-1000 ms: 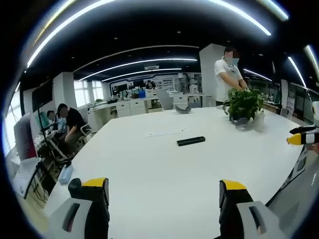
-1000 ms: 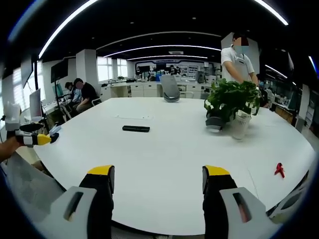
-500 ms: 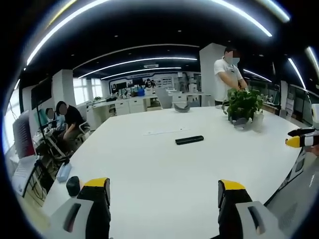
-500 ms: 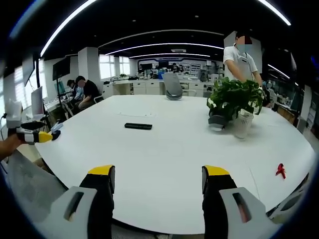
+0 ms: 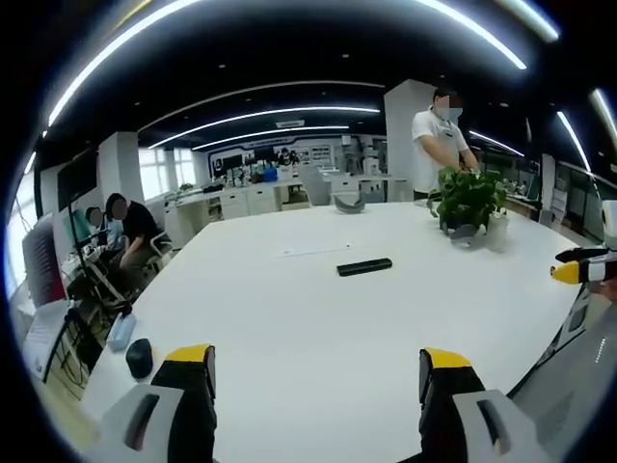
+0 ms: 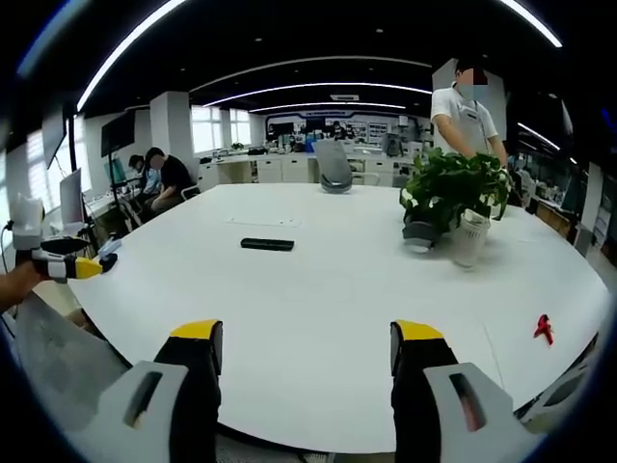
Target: Press the specified remote control buttons in sequence, fully releasing each button before pressing the next.
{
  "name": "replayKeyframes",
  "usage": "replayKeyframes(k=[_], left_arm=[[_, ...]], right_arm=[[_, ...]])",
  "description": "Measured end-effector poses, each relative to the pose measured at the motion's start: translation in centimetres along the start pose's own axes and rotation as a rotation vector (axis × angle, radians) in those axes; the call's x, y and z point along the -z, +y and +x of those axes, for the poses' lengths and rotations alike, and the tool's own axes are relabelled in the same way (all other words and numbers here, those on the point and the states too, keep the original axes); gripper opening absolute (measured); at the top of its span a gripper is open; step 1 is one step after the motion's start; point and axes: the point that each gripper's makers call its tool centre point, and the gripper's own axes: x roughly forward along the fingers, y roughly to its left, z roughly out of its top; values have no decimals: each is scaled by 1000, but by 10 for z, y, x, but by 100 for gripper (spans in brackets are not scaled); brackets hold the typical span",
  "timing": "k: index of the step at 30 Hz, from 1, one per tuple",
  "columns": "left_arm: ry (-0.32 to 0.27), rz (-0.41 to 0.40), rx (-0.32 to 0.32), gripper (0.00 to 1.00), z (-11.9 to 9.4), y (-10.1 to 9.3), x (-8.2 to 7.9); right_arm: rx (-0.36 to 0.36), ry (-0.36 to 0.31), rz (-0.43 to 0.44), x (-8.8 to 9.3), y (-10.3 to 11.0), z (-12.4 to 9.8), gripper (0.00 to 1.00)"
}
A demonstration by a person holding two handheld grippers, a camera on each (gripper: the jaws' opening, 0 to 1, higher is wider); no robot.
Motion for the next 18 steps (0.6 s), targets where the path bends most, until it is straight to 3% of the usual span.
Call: replayKeyframes(k=[13, 18], left_arm=[[47, 26, 29, 81, 2, -7, 4], [57, 41, 58, 75, 9, -7, -4]], right_arm=[[-6, 8, 3, 1, 1, 1, 73], [-3, 9, 5, 1, 0, 1, 73]])
